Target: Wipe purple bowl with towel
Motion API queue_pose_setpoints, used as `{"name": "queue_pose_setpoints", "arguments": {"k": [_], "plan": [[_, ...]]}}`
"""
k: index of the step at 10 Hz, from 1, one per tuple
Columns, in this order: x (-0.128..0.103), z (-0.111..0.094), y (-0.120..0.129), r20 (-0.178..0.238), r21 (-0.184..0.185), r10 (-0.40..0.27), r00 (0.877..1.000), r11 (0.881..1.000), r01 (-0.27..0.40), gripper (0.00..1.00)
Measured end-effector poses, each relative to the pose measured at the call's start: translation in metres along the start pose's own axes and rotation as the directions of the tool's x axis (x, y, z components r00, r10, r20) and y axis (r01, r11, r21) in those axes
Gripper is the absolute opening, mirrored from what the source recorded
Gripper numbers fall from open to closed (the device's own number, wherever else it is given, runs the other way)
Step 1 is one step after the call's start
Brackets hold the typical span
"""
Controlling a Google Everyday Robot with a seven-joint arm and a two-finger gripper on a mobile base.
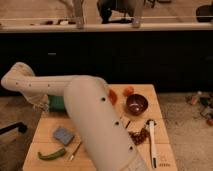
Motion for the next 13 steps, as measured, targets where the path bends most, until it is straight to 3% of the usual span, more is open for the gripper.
{"name": "queue_pose_setpoints", "arguments": {"k": [4, 6, 12, 13], "plan": [[0.002, -0.005, 0.036, 0.013, -0.039, 0.080, 0.997, 0.996, -0.080, 0.00], [-0.005, -0.006, 0.052, 0.026, -0.042, 0.104, 0.994, 0.994, -0.103, 0.00], [-0.004, -0.006, 0.051, 0.026, -0.043, 0.100, 0.995, 0.994, -0.099, 0.00], [-0.003, -0.007, 0.055, 0.036, -0.061, 0.122, 0.992, 0.991, -0.120, 0.00]]}}
